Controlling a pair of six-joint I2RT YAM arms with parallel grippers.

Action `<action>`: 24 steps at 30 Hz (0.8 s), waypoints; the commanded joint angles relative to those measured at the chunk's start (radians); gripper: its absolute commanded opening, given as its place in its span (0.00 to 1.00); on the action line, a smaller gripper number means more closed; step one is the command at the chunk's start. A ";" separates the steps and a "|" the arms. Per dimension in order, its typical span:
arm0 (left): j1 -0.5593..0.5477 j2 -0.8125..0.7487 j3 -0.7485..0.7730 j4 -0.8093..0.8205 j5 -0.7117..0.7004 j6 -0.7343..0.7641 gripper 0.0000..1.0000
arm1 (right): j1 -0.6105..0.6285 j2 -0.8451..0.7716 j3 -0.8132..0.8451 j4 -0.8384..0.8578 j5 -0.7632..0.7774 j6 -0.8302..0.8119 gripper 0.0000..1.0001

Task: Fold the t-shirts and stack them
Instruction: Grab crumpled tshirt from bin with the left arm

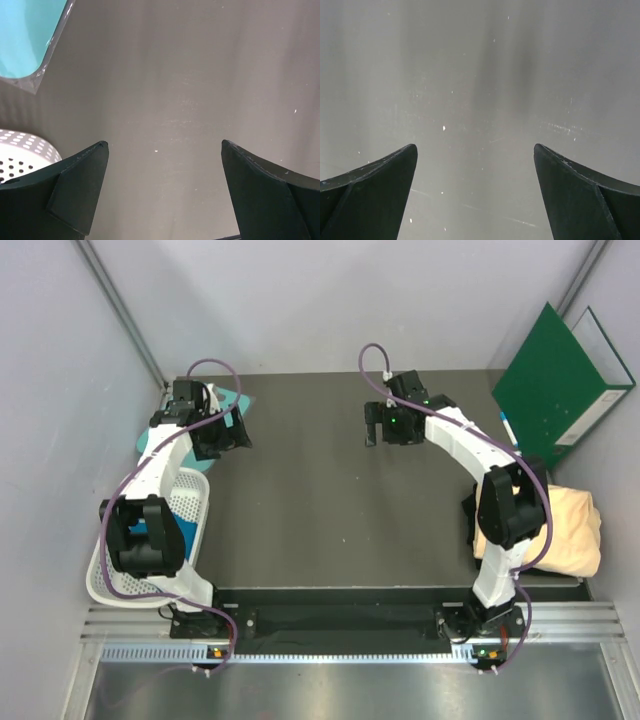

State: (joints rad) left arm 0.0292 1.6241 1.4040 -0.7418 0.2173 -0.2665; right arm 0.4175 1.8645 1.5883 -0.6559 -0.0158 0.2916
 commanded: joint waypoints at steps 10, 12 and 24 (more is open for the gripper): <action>0.003 -0.087 0.073 -0.180 -0.428 -0.066 0.99 | 0.033 -0.001 0.004 0.012 0.013 0.023 1.00; 0.011 -0.134 0.031 -0.211 -0.522 -0.105 0.99 | 0.038 0.019 0.015 0.015 -0.002 0.024 1.00; 0.230 -0.339 -0.312 -0.311 -0.602 -0.178 0.99 | 0.060 0.119 0.114 -0.021 -0.045 -0.009 1.00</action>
State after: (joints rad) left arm 0.2035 1.2938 1.1763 -1.0210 -0.3443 -0.4191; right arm 0.4629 1.9762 1.6360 -0.6716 -0.0395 0.3050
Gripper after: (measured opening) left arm 0.987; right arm 0.995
